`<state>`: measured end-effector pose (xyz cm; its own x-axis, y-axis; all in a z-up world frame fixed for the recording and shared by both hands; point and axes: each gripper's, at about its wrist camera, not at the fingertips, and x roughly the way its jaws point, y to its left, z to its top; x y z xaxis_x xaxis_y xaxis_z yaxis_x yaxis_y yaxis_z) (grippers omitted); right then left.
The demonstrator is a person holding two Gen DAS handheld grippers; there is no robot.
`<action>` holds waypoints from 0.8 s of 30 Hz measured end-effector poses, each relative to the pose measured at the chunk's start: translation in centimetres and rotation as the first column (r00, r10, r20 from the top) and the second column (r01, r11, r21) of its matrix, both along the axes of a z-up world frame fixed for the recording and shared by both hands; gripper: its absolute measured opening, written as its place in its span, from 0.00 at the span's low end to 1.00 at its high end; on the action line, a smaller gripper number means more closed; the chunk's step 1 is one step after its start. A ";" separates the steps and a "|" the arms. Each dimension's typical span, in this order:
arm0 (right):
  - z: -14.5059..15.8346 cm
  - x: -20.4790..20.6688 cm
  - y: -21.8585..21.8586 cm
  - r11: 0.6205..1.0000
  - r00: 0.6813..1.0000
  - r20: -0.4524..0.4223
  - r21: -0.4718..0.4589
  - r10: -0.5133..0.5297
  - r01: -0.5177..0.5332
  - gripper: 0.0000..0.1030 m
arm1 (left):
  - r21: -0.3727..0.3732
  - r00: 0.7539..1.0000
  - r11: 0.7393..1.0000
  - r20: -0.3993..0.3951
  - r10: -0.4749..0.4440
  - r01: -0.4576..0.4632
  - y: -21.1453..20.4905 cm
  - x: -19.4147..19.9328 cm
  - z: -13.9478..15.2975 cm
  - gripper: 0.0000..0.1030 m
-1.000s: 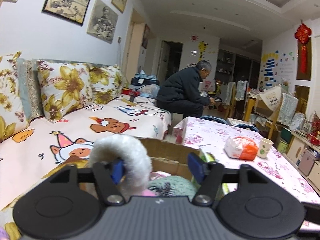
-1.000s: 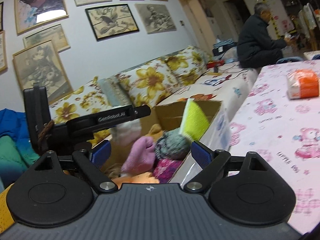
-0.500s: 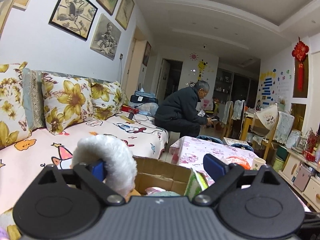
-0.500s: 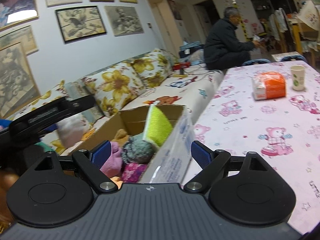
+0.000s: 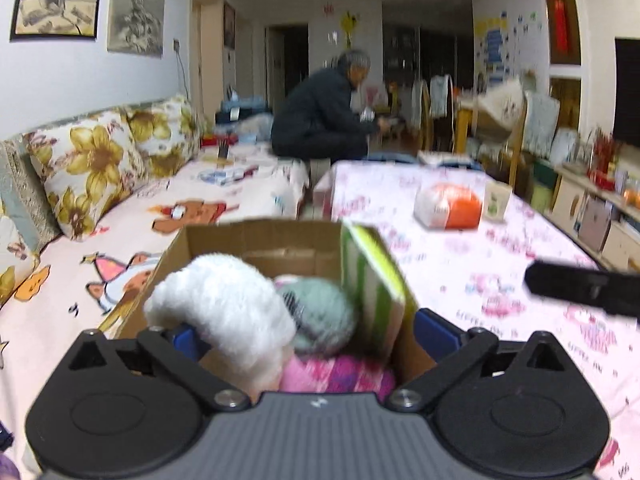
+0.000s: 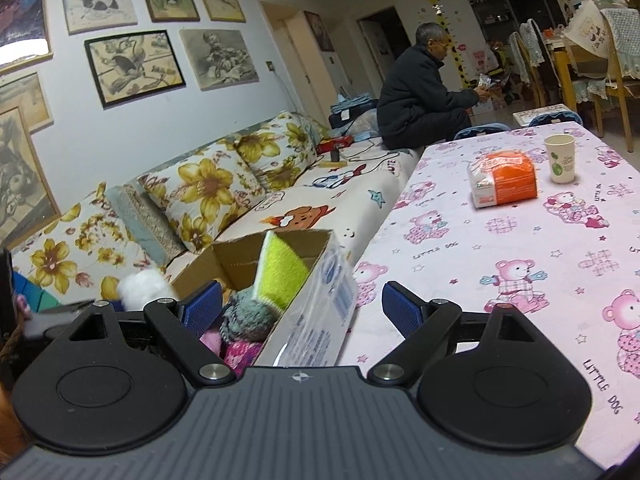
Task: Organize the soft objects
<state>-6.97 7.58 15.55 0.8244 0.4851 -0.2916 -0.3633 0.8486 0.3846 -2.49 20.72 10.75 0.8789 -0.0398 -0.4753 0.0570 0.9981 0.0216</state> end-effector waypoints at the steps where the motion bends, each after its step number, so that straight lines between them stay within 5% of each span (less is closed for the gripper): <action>1: 0.0 0.0 -0.1 1.000 1.000 0.000 0.004 -0.004 0.004 1.00 | -0.009 1.000 1.000 -0.014 0.009 -0.010 0.5 -0.1 0.1 0.99; 5: 0.0 0.1 0.1 1.000 1.000 -0.004 0.012 -0.009 0.009 1.00 | -0.076 0.995 0.995 -0.082 0.059 -0.066 2.4 -1.2 0.2 0.99; 13: 0.5 -0.5 0.4 1.000 1.000 0.008 0.026 -0.009 0.009 1.00 | -0.220 1.000 0.975 0.022 0.017 -0.012 2.8 -4.4 2.2 0.99; 19: 1.2 -1.3 -0.5 0.999 0.999 0.017 0.040 -0.027 0.026 1.00 | -0.208 0.991 0.975 0.098 0.093 -0.071 1.2 -5.6 2.3 0.99; 24: 1.7 -2.5 -0.5 0.999 0.999 0.007 0.007 -0.053 0.053 1.00 | -0.206 0.988 0.972 0.072 0.134 -0.117 0.1 -6.4 2.2 0.99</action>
